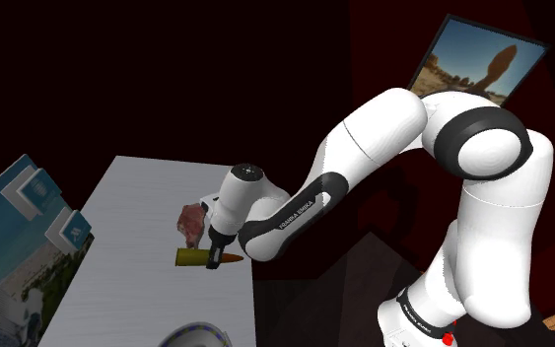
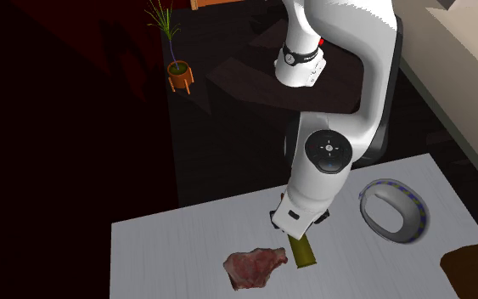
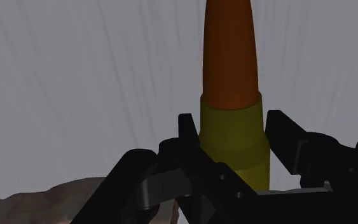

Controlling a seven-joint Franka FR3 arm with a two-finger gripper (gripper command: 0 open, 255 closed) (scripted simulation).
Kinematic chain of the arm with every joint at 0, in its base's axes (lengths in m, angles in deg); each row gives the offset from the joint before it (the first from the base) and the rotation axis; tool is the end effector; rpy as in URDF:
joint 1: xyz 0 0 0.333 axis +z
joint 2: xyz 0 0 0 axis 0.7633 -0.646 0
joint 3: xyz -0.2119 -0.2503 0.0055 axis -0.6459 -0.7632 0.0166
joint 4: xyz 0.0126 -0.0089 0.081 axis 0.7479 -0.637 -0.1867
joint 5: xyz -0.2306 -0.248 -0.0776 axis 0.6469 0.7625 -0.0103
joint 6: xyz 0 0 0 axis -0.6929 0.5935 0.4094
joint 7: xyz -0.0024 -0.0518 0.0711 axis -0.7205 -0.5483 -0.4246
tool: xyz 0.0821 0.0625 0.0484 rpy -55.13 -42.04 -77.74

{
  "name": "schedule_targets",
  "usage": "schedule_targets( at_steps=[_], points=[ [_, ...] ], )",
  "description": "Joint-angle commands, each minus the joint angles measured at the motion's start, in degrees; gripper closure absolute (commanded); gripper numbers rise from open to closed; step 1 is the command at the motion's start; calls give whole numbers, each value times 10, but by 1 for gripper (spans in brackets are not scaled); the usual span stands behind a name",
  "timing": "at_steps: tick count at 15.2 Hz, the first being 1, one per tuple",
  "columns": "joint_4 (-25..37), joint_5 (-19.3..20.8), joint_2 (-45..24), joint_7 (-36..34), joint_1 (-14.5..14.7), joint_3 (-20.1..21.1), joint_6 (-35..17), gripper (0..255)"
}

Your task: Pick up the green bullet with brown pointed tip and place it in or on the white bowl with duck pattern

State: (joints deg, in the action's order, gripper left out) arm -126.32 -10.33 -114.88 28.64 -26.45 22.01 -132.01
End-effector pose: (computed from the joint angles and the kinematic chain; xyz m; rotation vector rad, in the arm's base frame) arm 0.4566 0.3144 0.2391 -2.7681 -1.2648 -0.2229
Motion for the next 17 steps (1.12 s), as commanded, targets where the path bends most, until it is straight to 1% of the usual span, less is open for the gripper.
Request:
schedule_targets(
  at_steps=[1, 5, 17],
  points=[
    [0, 0, 0, 0, 0, 0, 0, 255],
    [0, 0, 0, 0, 0, 0, 0, 255],
    [-4, -24, 80, 13, -16, 20, 75, 255]
  ],
)
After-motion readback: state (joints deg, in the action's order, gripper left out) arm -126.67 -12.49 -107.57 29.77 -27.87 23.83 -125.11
